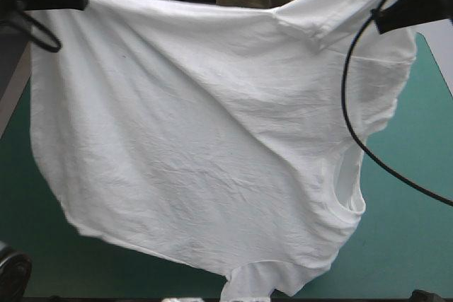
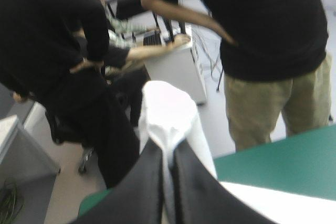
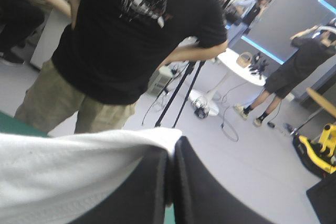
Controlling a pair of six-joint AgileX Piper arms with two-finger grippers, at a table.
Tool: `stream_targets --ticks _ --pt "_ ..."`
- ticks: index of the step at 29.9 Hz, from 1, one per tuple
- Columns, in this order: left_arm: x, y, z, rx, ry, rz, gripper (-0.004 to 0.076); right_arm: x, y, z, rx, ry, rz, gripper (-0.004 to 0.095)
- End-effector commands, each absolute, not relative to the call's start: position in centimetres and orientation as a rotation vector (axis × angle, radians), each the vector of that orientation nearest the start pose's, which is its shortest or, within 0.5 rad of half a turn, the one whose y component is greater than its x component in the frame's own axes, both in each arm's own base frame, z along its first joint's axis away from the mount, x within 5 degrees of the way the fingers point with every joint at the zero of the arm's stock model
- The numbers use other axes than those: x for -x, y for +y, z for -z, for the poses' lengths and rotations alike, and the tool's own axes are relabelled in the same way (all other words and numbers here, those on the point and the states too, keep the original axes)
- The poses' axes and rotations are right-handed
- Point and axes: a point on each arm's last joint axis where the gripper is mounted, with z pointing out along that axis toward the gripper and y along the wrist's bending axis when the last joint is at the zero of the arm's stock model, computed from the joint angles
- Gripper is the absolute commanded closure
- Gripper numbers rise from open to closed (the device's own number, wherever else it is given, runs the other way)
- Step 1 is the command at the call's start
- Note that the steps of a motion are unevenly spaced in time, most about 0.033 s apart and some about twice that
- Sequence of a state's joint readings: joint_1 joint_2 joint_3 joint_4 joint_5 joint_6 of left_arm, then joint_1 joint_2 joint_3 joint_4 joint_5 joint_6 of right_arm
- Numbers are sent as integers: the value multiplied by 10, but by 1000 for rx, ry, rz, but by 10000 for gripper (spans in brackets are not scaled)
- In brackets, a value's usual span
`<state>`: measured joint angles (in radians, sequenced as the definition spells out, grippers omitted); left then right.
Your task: Fold the cloth
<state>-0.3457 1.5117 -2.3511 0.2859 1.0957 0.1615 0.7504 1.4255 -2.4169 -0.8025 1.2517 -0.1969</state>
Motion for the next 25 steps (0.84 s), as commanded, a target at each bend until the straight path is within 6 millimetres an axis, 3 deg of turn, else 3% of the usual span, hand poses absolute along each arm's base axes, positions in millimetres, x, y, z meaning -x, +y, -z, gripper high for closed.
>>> stream_targets --ticks 1,7,11,14,19,25 --pt "-269 -71 -589 -363 1707 -214 741 -197 63 -613 440 1704 431 926" --pt "-355 -100 -518 -433 1888 -253 741 -301 32 -535 409 1924 150 925" --pt "-402 -111 -480 -423 1899 -225 741 -353 5 -489 346 2016 39 925" --pt "-434 -116 -450 -418 1904 -201 741 -388 -9 -463 306 2036 46 926" --pt "-481 -125 -396 -416 1891 -123 741 -439 -15 -414 272 2082 24 926" --pt "-519 -139 -338 -440 1851 -79 740 -478 -20 -374 241 2062 39 924"
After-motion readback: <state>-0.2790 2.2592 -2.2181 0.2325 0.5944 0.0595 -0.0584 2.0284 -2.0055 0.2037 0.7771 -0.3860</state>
